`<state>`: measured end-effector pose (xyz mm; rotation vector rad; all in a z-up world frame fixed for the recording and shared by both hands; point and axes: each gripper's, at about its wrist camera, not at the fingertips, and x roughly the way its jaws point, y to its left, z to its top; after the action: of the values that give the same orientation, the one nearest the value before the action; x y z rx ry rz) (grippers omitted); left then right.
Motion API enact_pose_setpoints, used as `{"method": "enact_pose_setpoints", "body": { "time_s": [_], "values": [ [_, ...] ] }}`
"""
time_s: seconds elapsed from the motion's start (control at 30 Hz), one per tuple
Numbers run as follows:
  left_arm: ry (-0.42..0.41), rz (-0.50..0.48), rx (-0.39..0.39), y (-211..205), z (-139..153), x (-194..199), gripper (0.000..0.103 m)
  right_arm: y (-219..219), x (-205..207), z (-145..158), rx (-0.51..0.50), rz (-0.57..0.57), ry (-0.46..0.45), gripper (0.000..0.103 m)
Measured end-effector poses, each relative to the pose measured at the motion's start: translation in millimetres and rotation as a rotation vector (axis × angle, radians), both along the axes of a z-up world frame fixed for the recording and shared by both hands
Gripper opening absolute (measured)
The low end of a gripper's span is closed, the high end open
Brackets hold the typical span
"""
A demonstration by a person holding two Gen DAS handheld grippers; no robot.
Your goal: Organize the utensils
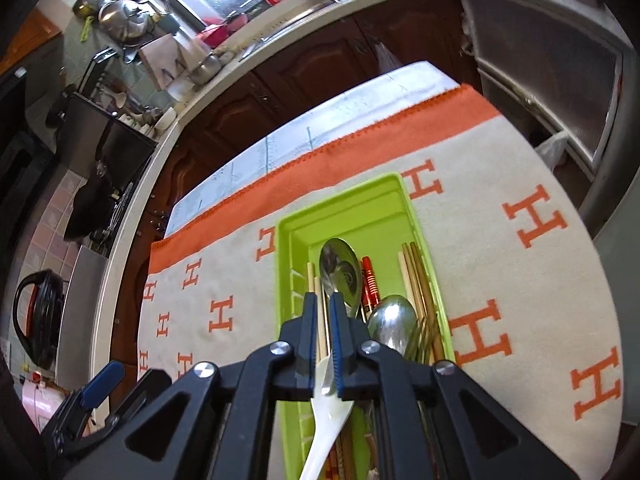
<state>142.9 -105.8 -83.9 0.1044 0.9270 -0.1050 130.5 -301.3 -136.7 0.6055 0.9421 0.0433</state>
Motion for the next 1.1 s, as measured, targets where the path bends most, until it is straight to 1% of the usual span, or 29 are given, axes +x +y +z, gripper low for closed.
{"method": "enact_pose_setpoints", "body": {
  "time_s": [0.17, 0.4, 0.6, 0.67, 0.7, 0.77, 0.8, 0.9, 0.97, 1.03, 1.1],
  "values": [
    [-0.035, -0.004, 0.005, 15.2, 12.8, -26.3, 0.085, 13.4, -19.7, 16.8, -0.059, 0.035, -0.023, 0.023],
    [-0.065, 0.011, -0.011, 46.6, 32.2, -68.3, 0.085, 35.4, -54.5, 37.2, -0.105, 0.084, -0.053, 0.024],
    [-0.112, 0.039, -0.041, 77.3, 57.8, -108.1, 0.085, 63.3, -91.3, 63.4, -0.144, 0.127, -0.104, 0.027],
    [-0.121, 0.055, -0.041, 84.8, 64.0, -117.7, 0.085, 73.6, -106.3, 75.8, -0.165, 0.136, -0.140, 0.033],
    [-0.124, 0.062, -0.041, 87.7, 66.7, -121.4, 0.085, 78.1, -112.1, 80.9, -0.176, 0.138, -0.155, 0.035],
    [-0.138, 0.073, -0.046, 95.1, 72.5, -133.7, 0.086, 87.7, -124.5, 90.7, -0.194, 0.144, -0.188, 0.042],
    [-0.155, 0.085, -0.037, 98.0, 76.0, -141.4, 0.086, 92.0, -129.9, 94.5, -0.201, 0.145, -0.202, 0.044],
    [-0.221, 0.114, -0.008, 103.3, 85.1, -161.9, 0.086, 103.9, -145.8, 103.8, -0.214, 0.151, -0.236, 0.045],
    [-0.234, 0.113, -0.015, 106.0, 88.6, -171.1, 0.086, 110.8, -153.1, 106.4, -0.216, 0.159, -0.244, 0.046],
    [-0.245, 0.122, -0.007, 107.7, 90.4, -177.2, 0.087, 119.0, -160.9, 107.9, -0.229, 0.162, -0.259, 0.046],
    [-0.244, 0.112, -0.004, 109.1, 90.3, -181.0, 0.087, 125.0, -167.2, 107.7, -0.249, 0.157, -0.270, 0.046]
  ]
}}
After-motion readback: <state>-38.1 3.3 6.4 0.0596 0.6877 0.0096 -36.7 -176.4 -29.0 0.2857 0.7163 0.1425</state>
